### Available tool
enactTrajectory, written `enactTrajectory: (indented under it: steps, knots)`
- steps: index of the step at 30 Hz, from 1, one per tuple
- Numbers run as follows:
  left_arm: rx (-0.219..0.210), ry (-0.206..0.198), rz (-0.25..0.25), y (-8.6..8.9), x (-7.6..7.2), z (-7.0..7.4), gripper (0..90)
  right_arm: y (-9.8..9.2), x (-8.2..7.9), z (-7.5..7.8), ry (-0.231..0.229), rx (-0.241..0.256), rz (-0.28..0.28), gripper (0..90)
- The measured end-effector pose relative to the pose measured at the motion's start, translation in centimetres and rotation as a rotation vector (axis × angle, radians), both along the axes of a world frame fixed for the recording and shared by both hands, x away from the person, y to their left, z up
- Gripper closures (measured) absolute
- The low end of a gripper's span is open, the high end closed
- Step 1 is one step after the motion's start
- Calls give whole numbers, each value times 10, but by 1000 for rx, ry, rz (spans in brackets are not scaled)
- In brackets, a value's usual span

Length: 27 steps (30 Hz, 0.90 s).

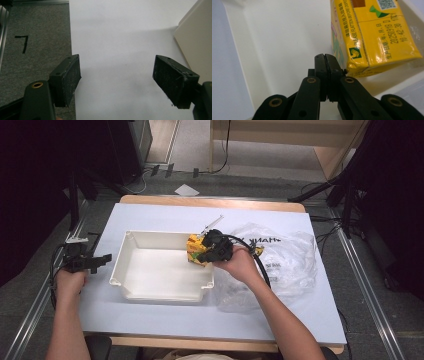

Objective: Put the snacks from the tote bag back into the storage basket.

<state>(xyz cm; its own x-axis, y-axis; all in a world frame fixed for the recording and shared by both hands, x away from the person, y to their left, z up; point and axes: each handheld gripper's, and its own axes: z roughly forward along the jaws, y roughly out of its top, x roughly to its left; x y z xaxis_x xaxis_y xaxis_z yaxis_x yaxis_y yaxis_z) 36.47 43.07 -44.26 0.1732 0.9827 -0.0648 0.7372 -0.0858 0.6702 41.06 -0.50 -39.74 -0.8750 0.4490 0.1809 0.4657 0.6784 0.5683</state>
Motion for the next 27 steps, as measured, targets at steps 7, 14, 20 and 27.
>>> enactTrajectory:
  steps: [7, 14, 20, 27]
  knots:
    - [-3, -2, -5, -1, 0, 0, 238, -5, 2, 3, -10, 4, -21, 900]
    - [-3, -1, -5, -1, 0, 0, 238, -10, 4, 6, -12, 15, -37, 900]
    - [2, 4, -5, -1, 0, 0, 237, -13, 6, 7, -9, 23, -41, 900]
    - [2, 8, -7, -2, 0, 0, 237, -15, 7, 10, 16, 42, -21, 844]
